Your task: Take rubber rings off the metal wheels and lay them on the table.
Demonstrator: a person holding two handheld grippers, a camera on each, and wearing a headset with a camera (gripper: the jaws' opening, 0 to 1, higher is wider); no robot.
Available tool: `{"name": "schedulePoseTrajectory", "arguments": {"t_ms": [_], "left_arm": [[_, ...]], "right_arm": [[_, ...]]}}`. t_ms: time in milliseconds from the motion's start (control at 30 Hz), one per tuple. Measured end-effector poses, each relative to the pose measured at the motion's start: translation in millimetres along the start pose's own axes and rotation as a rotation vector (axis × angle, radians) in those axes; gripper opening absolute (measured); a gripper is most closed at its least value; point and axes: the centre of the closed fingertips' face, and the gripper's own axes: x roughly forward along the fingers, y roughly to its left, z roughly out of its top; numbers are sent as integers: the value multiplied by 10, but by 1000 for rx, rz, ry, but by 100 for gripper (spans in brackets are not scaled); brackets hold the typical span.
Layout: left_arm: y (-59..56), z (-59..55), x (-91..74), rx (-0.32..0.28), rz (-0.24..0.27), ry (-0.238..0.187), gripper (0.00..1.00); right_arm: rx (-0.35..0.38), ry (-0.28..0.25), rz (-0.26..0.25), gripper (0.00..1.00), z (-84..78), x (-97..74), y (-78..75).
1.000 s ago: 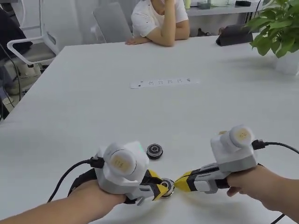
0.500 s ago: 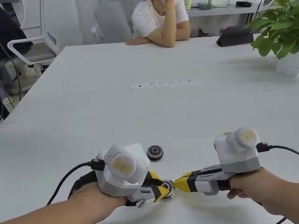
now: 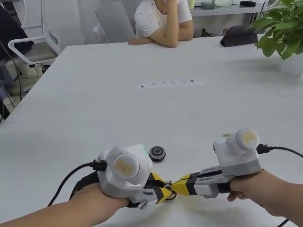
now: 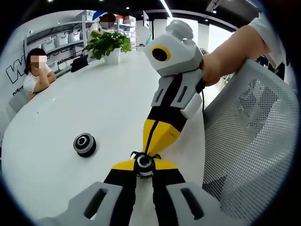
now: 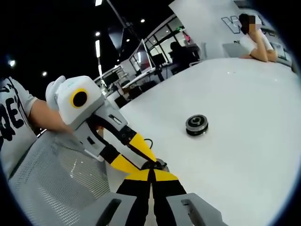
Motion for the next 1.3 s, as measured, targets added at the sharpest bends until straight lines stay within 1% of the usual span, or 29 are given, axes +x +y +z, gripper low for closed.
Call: {"name": "schedulePoseTrajectory", "arguments": {"t_ms": [33, 67, 100, 267, 400, 567, 733, 800, 867, 933, 1067, 1300], "left_arm": [[-2, 0, 0, 0, 0, 0, 7], [-2, 0, 0, 0, 1, -1, 7], [-2, -2, 0, 0, 0, -2, 7], [2, -3, 1, -5, -1, -7, 7], [2, -3, 3, -5, -2, -5, 7], [4, 0, 3, 2, -15, -11, 7], [2, 3, 4, 3, -22, -6, 8], [-34, 16, 7, -37, -51, -9, 12], [-38, 15, 3, -36, -54, -6, 14], [-41, 13, -7, -23, -52, 1, 15], [-43, 52, -64, -31, -61, -9, 17], [-53, 104, -192, -12, -65, -24, 20]], "right_arm": [[1, -2, 7, 0, 0, 2, 17], [3, -1, 35, 0, -4, 12, 76], [-21, -3, 16, 0, 6, 0, 44], [-23, 14, 11, 0, -20, 12, 13], [-19, 14, 6, 0, -22, -5, 7], [-20, 16, 5, 0, -23, -9, 7], [-17, 10, 2, 0, -13, -27, -3], [-13, 6, 1, 0, -3, -33, -4], [-11, 2, 2, 0, 5, -41, -7], [-9, 0, 1, 0, 12, -49, -5], [-3, -11, 2, 0, 37, -72, -3], [4, -22, 8, 0, 67, -88, 8]]}}
